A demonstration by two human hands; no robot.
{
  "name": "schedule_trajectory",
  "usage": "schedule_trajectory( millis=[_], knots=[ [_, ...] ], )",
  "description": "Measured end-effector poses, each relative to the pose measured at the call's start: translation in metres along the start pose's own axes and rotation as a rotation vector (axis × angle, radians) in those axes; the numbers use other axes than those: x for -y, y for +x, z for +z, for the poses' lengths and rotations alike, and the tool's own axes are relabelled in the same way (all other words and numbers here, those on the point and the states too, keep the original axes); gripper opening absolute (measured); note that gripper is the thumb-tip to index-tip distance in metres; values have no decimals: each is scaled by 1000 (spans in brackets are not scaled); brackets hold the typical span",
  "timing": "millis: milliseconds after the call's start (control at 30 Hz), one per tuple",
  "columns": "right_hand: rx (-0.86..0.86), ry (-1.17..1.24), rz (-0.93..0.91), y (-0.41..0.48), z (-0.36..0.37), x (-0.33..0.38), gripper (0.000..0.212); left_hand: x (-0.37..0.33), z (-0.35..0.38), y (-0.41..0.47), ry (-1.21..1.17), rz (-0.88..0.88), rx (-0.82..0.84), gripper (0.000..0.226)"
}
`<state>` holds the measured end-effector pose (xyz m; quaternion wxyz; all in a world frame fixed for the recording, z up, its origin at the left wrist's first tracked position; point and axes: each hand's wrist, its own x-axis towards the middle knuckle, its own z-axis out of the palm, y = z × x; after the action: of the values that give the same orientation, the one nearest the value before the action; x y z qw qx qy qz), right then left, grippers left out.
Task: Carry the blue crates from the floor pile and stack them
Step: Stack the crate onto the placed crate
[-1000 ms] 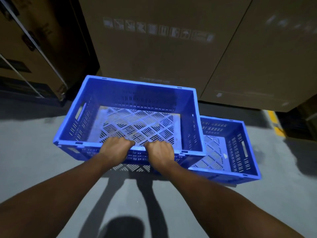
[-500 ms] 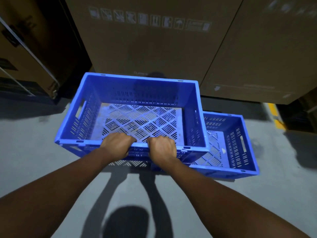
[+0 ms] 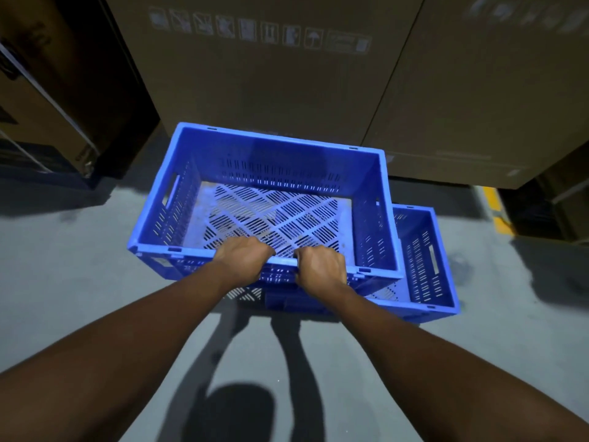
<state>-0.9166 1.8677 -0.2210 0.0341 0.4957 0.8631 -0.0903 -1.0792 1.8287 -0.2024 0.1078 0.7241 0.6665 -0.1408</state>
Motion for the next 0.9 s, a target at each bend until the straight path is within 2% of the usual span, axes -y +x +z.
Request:
schedule_trajectory(
  millis=[133,267,500,633,800,900],
  knots=[
    [27,-23,10,-11,-1,-28,15,-30,1,11,-3,18,3,26],
    [21,-74,-75,-5,-15,-35,17,-31,-3,14,-75,-17,-22,31],
    [-5,-9,-64,3,-19,32,27,36,-7,-6,11,-14,-26,35],
    [-4,22,-128,4,-11,73,29,70,6,-26,61,-48,5,32],
    [6,-13,-173,6,-2,90,29,82,28,-41,-8,-119,52,35],
    [-30,-8,-171,7,-4,88,29,77,25,-40,-14,-127,56,28]
  ],
)
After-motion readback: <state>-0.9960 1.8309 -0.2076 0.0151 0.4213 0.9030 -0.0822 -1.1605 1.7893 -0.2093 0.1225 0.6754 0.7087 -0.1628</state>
